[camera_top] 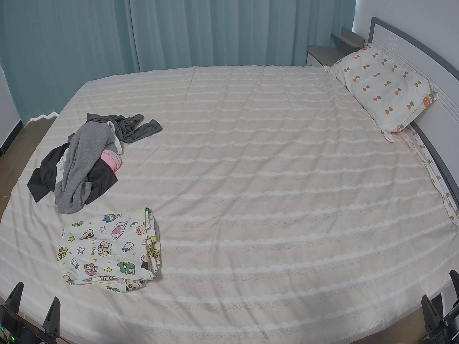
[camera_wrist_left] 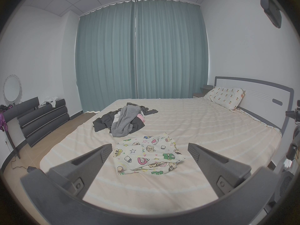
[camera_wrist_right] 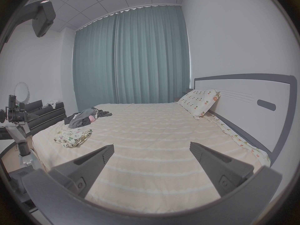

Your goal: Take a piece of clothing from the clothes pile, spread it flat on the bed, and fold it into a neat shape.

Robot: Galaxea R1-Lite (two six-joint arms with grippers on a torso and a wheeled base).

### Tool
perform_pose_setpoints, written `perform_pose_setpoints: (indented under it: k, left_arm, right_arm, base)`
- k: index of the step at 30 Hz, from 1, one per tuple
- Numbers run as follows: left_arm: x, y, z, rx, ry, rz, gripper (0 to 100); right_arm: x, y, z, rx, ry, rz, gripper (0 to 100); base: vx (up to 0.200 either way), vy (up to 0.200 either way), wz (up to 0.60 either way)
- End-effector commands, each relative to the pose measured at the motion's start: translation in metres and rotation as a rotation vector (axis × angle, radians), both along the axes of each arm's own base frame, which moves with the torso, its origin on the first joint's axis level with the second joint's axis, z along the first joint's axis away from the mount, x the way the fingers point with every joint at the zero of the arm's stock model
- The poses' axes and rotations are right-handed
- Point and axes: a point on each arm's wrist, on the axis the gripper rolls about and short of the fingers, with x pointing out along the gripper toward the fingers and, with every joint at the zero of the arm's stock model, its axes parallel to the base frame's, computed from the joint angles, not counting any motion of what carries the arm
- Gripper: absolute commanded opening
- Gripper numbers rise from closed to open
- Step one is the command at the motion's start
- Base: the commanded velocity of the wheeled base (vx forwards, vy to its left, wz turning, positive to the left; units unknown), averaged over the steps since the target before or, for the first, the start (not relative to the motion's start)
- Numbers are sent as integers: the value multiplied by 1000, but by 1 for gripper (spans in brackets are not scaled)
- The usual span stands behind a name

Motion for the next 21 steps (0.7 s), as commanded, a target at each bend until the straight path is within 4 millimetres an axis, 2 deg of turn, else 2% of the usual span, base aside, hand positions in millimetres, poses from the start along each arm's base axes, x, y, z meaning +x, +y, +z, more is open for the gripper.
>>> perform_pose_setpoints:
  k: [1,21]
  left_arm:
    - [1,0,-5,-1,19,1,100]
    - [1,0,-5,-1,19,1,100]
  right_arm:
    - [-1,0,0,13,-11,18,100]
    - [-1,1,0,22,-10,24,100]
  base:
    - [0,0,0]
    - [0,0,0]
